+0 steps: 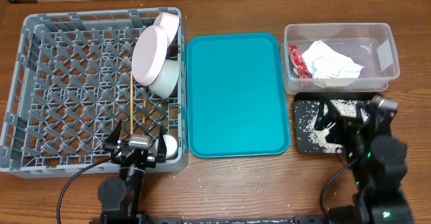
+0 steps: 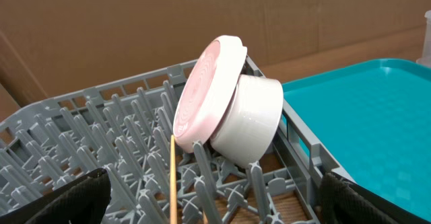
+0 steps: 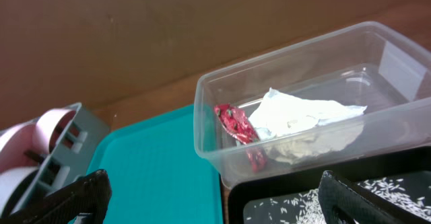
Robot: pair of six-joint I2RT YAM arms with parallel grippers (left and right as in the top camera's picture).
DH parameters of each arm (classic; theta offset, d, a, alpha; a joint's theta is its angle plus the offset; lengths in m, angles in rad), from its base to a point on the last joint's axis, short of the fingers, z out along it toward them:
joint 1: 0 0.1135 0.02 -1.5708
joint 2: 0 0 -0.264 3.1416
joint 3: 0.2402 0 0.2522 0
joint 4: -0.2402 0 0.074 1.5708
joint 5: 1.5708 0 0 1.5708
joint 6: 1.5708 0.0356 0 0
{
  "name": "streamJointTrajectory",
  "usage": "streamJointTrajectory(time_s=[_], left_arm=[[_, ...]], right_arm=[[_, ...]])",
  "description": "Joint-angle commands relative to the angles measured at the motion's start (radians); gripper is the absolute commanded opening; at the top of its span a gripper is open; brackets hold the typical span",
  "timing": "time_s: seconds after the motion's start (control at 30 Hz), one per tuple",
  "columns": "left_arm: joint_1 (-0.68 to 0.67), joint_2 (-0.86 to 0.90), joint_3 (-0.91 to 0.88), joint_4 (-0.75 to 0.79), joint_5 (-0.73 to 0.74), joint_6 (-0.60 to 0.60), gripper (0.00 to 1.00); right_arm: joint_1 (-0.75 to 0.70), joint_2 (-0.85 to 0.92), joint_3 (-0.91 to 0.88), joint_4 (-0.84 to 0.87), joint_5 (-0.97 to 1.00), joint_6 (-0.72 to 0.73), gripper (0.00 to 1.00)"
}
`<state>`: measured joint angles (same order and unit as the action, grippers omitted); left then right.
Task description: Sort waste into correct bins and load items into the dishwasher
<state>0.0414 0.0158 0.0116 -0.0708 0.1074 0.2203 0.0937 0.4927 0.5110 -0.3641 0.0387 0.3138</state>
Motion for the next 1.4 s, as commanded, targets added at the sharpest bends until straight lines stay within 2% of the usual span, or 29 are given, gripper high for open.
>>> streamJointTrajectory(time_s=[0.0,0.2,0.5,0.7,1.37], left_arm=[[0.005,-0.011,-0.007,0.001,-0.004,0.008,1.00],[0.005,-0.011,-0.007,0.001,-0.004,0.008,1.00],[0.005,-0.011,-0.007,0.001,-0.004,0.008,1.00],[0.005,-0.011,-0.007,0.001,-0.004,0.008,1.00],[0.005,-0.007,-0.007,0.001,-0.004,0.008,1.00]], right_arm=[[0.018,-0.137,-0.160,0.101,-0.042,-0.042,1.00],[0.058,-0.299,-0.325,0.167,-0.052,-0.027,1.00],[0.093,-0.399,-0.413,0.216,-0.029,-0.027,1.00],[0.097,-0.460,-0.498,0.311,-0.022,-0.026,1.00],[0.098,-0.490,-0.503,0.284,-0.007,-0.034,1.00]])
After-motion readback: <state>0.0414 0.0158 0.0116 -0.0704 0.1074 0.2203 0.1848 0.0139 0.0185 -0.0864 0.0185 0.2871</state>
